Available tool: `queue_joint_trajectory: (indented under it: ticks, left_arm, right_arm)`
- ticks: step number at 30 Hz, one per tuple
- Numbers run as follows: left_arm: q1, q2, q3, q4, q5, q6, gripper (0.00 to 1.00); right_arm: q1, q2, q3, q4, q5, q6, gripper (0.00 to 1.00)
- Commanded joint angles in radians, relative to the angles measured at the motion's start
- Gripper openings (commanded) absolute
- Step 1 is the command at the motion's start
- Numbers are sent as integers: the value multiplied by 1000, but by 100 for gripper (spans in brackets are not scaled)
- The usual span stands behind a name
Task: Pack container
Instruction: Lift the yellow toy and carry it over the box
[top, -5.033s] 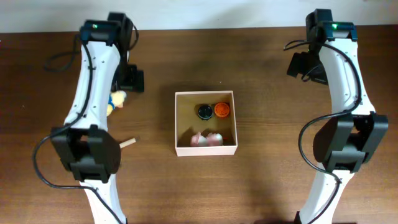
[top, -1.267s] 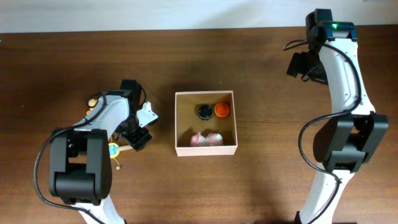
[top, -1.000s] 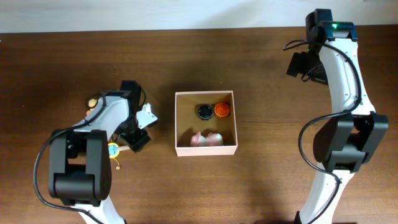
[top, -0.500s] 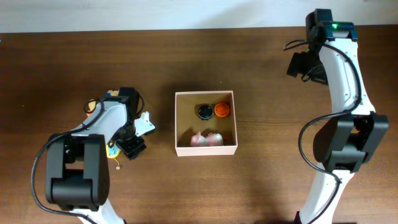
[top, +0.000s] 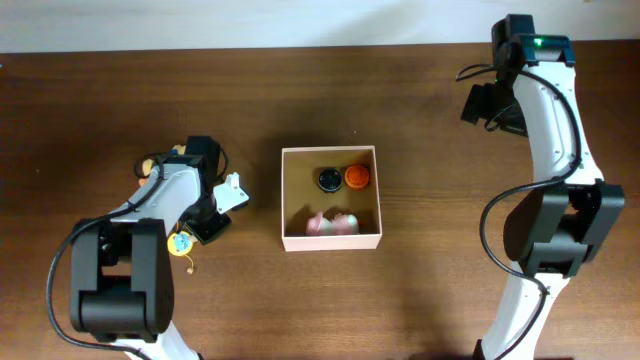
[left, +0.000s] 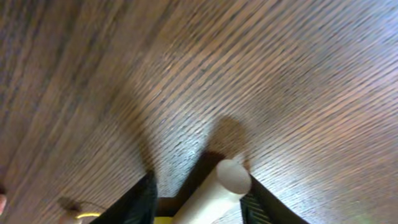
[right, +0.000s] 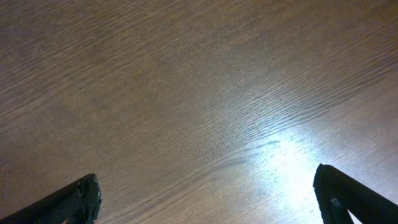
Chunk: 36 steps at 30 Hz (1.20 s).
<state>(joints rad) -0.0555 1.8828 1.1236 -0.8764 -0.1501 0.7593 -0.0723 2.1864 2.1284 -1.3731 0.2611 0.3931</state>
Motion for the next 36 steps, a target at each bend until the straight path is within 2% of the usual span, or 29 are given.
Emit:
queue_joint_trajectory:
  ticks: [1, 4, 8, 13, 20, 25, 36]
  left_arm:
    - [5, 34, -29, 32, 105, -2, 32]
    - [5, 34, -29, 33, 122, -4, 24]
    - [5, 34, -29, 51, 121, -64, 23]
    - [6, 34, -29, 95, 121, -159, 9]
    - [6, 34, -29, 144, 121, -251, 2]
    - [6, 34, -29, 180, 121, -253, 2]
    - [5, 34, 87, 195, 121, -430, 2]
  right_arm:
    - [0, -3, 2, 0, 2, 12, 99]
    - [0, -3, 2, 0, 2, 12, 99]
    - [0, -3, 2, 0, 2, 12, 99]
    - [0, -3, 2, 0, 2, 12, 99]
    - [0, -3, 2, 0, 2, 12, 99]
    - [0, -3, 2, 0, 2, 12, 99]
    - [0, -3, 2, 0, 2, 12, 99]
